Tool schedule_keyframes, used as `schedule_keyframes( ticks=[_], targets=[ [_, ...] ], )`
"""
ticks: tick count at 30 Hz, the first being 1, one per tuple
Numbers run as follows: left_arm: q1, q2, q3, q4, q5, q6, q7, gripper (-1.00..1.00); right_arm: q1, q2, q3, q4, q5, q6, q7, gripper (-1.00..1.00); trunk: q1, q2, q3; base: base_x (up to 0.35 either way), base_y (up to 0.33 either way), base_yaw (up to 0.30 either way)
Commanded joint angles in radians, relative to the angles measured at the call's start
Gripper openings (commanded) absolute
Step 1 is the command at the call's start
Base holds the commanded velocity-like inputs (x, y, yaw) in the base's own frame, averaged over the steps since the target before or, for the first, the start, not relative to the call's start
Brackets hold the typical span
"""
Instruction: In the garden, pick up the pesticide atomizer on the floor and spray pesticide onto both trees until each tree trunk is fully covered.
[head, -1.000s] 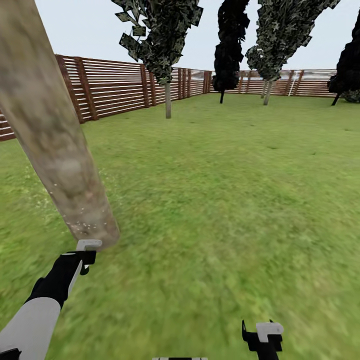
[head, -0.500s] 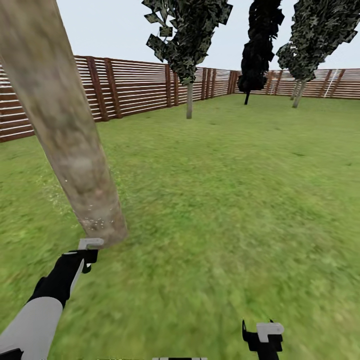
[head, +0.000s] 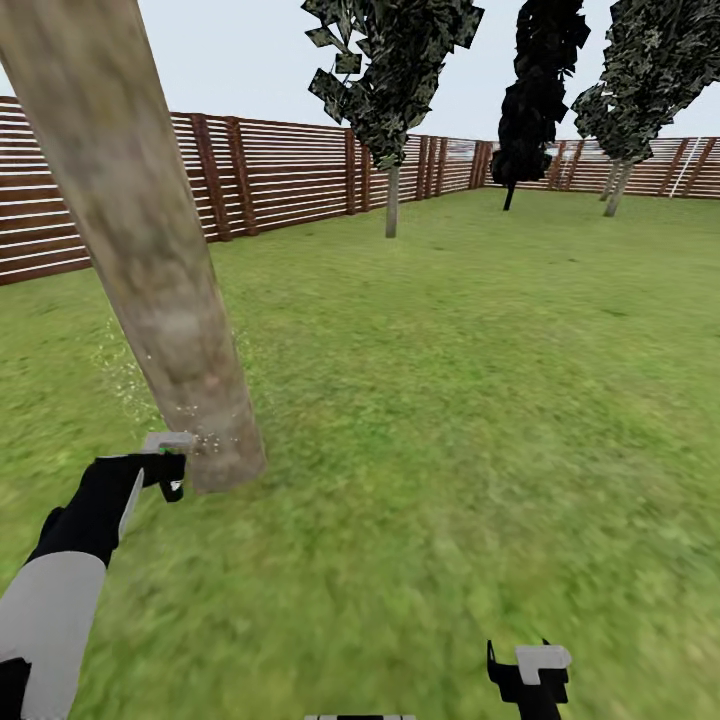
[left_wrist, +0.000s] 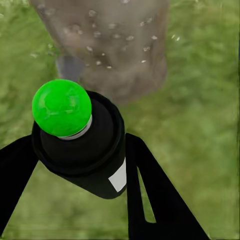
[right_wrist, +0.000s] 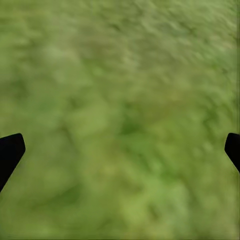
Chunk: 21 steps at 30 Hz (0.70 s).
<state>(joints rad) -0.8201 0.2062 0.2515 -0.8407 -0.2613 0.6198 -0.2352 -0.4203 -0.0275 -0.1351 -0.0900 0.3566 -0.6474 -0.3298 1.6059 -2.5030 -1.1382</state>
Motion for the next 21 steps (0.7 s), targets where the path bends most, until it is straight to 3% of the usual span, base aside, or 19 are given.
schedule_keyframes(
  ticks=[1, 4, 6, 9, 14, 19, 21],
  targets=[
    [-0.004, -0.016, -0.004, -0.018, 0.000, 0.026, -0.002, -1.00, 0.000, 0.000, 0.000, 0.000, 0.000, 0.000, 0.000, 1.00, 0.000, 0.000, 0.000, 0.000, 0.000, 0.000],
    [-0.007, -0.071, -0.023, -0.124, -0.003, 0.103, -0.003, -1.00, 0.000, 0.000, 0.000, 0.000, 0.000, 0.000, 0.000, 1.00, 0.000, 0.000, 0.000, 0.000, 0.000, 0.000],
    [-0.007, -0.058, -0.029, -0.155, -0.006, 0.130, -0.003, -1.00, 0.000, 0.000, 0.000, 0.000, 0.000, 0.000, 0.000, 1.00, 0.000, 0.000, 0.000, 0.000, 0.000, 0.000],
    [-0.007, 0.013, -0.025, -0.160, 0.001, 0.136, -0.005, -1.00, 0.000, 0.000, 0.000, -0.001, 0.000, 0.000, 0.000, 1.00, 0.000, 0.000, 0.000, 0.000, 0.000, 0.097],
    [-0.007, -0.008, -0.035, -0.187, 0.001, 0.135, -0.002, -1.00, 0.000, 0.000, 0.000, -0.001, 0.000, 0.000, 0.000, 1.00, 0.000, 0.000, 0.000, 0.000, -0.078, 0.182],
    [-0.007, -0.008, -0.032, -0.197, -0.001, 0.135, 0.007, -1.00, 0.000, 0.000, 0.000, -0.001, 0.000, 0.000, 0.000, 1.00, 0.000, 0.000, 0.000, 0.000, -0.265, 0.005],
    [-0.007, -0.005, -0.027, -0.239, -0.003, 0.136, 0.008, -1.00, 0.000, 0.000, 0.000, -0.001, 0.000, 0.000, 0.000, 1.00, 0.000, 0.000, 0.000, 0.000, -0.270, 0.000]
  ],
)
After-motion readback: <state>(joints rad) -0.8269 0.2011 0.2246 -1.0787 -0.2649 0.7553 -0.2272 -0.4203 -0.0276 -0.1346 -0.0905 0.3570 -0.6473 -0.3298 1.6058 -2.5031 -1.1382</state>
